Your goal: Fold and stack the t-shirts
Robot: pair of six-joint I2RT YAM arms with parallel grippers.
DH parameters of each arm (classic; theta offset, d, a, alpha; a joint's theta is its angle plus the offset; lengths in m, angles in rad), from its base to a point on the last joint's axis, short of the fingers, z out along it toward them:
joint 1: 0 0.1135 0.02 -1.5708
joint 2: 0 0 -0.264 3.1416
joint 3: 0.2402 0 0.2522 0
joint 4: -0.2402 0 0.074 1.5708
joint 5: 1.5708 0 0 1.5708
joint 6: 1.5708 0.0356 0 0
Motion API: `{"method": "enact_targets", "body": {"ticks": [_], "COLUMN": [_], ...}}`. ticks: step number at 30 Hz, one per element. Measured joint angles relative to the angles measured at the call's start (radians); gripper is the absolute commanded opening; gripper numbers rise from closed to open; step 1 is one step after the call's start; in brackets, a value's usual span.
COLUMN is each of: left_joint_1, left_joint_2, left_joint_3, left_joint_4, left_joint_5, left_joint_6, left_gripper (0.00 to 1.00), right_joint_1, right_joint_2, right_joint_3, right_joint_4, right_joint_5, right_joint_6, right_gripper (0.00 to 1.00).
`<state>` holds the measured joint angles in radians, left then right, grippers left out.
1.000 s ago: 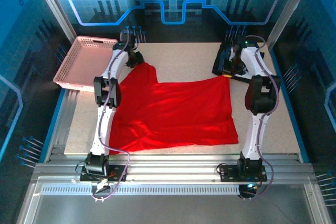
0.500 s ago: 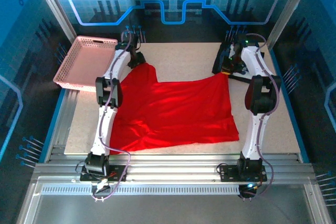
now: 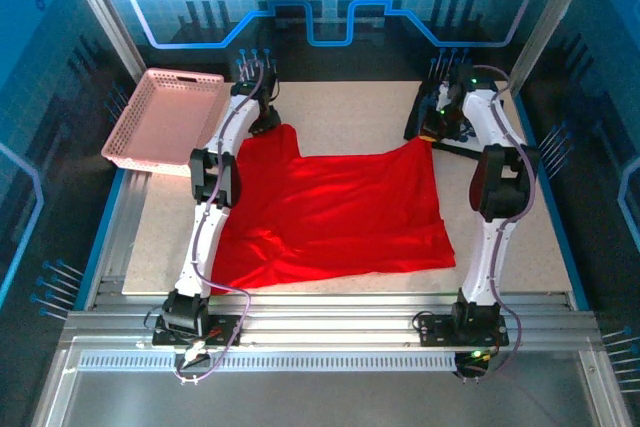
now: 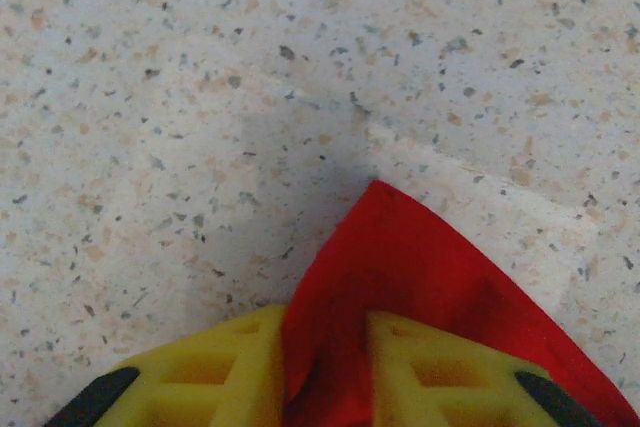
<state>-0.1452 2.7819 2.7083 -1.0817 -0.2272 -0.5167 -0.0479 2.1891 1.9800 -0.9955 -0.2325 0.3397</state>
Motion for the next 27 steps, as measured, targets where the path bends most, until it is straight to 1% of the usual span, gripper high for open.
{"method": "enact_targets", "body": {"ticks": [5, 9, 12, 16, 23, 27], "left_joint_1": [0.007, 0.013, 0.019, 0.039, 0.09, 0.098], "left_joint_2": [0.0, -0.024, -0.074, -0.129, -0.219, -0.276], "left_joint_3": [0.0, -0.037, -0.124, -0.211, -0.314, -0.349], "left_joint_4": [-0.013, 0.005, 0.032, 0.021, 0.034, 0.072], "left_joint_5": [-0.008, -0.002, 0.006, 0.015, 0.018, 0.021], "left_joint_6": [-0.023, -0.027, -0.027, -0.024, 0.022, 0.052], "left_gripper": [0.07, 0.02, 0.0, 0.0, 0.0, 0.0], "right_joint_1": [-0.037, -0.047, -0.045, -0.044, -0.044, -0.044], "right_joint_2": [-0.011, -0.011, -0.008, 0.014, 0.061, 0.074], "right_joint_3": [-0.011, -0.011, -0.003, 0.055, 0.168, 0.175], "right_joint_4": [0.024, 0.033, 0.032, 0.028, 0.02, 0.018], "right_joint_5": [-0.069, -0.103, -0.119, -0.116, -0.091, -0.073], "right_joint_6": [0.005, 0.012, 0.015, 0.014, 0.003, -0.008], "right_gripper": [0.0, 0.0, 0.0, 0.0, 0.0, 0.0]}}
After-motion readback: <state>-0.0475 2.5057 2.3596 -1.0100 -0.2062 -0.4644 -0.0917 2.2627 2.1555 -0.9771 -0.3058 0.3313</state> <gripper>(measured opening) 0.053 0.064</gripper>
